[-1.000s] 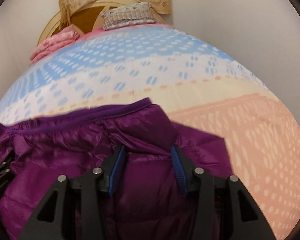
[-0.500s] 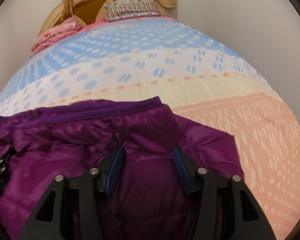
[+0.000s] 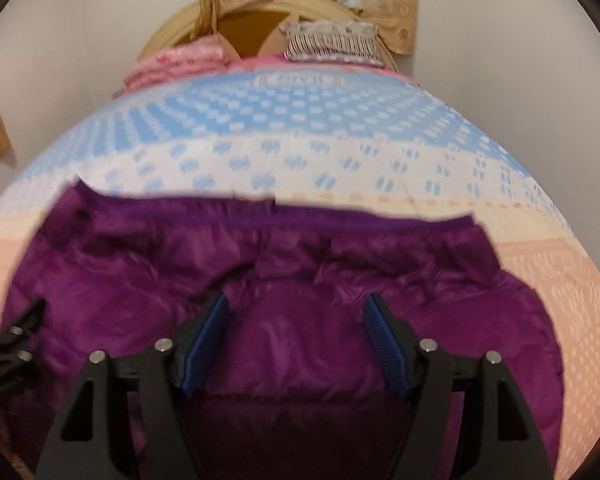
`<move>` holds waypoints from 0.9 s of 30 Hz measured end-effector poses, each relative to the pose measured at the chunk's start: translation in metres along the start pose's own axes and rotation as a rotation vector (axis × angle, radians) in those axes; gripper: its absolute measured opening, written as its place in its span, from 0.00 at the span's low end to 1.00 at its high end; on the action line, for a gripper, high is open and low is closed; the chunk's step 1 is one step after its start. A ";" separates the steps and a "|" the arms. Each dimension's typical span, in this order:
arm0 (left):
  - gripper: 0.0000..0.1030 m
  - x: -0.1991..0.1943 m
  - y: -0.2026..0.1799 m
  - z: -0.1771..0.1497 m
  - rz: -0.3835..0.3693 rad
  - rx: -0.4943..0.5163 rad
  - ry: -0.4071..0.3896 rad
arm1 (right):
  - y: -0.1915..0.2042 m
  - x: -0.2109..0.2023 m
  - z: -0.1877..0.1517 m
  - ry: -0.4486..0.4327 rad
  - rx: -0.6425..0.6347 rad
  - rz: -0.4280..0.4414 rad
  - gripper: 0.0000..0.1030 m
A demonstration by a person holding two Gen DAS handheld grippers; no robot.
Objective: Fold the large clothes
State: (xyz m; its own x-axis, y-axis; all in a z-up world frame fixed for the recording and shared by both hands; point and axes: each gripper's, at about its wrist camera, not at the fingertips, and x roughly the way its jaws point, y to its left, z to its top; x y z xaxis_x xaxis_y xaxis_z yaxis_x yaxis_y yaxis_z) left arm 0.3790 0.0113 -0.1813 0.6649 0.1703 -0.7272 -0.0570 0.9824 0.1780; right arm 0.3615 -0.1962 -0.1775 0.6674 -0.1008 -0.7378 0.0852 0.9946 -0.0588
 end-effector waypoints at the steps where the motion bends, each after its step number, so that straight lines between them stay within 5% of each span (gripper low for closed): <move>1: 0.99 0.003 0.004 -0.002 -0.024 -0.019 0.006 | 0.001 0.003 -0.003 -0.005 -0.007 -0.014 0.71; 27: 0.99 -0.012 0.020 -0.029 -0.037 -0.074 -0.001 | 0.003 0.023 -0.004 0.039 -0.011 -0.025 0.74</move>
State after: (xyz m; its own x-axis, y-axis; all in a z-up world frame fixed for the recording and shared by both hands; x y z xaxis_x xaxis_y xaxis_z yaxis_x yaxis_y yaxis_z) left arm 0.3484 0.0316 -0.1878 0.6682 0.1337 -0.7319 -0.0874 0.9910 0.1012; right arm 0.3741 -0.1951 -0.1976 0.6355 -0.1250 -0.7619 0.0936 0.9920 -0.0847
